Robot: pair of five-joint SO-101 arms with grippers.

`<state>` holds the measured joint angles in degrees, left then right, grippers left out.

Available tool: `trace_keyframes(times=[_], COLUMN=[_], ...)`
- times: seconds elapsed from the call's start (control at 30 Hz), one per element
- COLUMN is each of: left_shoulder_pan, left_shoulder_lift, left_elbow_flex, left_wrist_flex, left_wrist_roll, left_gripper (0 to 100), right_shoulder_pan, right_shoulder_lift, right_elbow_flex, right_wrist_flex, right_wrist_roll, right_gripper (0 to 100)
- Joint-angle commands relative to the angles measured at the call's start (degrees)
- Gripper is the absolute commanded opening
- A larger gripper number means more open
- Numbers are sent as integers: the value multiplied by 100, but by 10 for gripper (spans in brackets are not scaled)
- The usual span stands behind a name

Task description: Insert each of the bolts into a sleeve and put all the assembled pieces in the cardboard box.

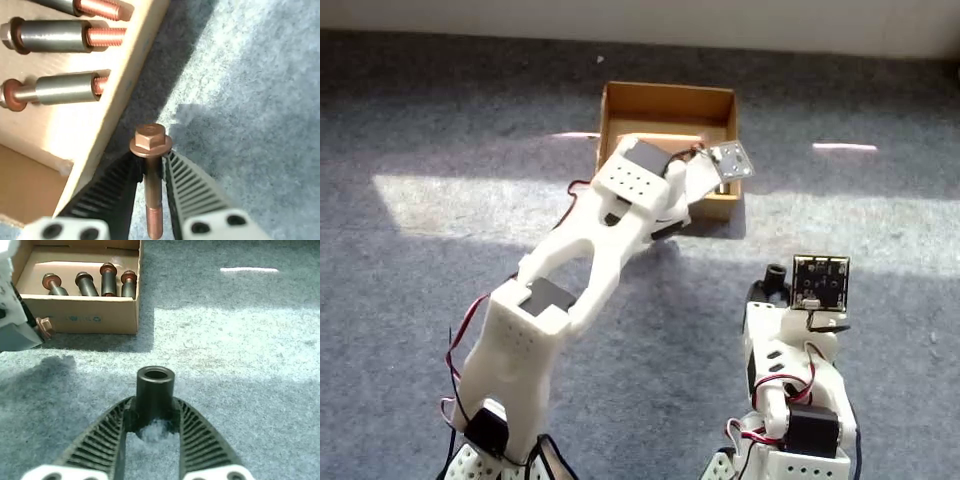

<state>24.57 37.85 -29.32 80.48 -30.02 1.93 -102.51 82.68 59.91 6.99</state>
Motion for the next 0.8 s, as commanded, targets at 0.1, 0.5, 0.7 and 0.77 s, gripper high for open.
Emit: trace_keyframes(times=[0.1, 0.5, 0.7, 0.77], left_shoulder_pan=[-110, -110, -119, -119], left_shoulder_lift=[-1833, -5560, -7143, -7574], left_elbow_flex=[1051, 4338, 5499, 5851], left_wrist_flex=[-580, -2374, -2884, -3068], left_wrist_roll=[668, 2101, 2760, 2875], left_gripper=[5, 5, 5, 5], right_shoulder_pan=[-92, -92, -268, -391], right_shoulder_lift=[-75, -75, -75, -75], right_elbow_flex=[-66, -66, -75, -75], right_wrist_flex=[-145, -163, -127, -127], right_wrist_roll=[79, 70, 44, 35], right_gripper=[6, 6, 6, 6])
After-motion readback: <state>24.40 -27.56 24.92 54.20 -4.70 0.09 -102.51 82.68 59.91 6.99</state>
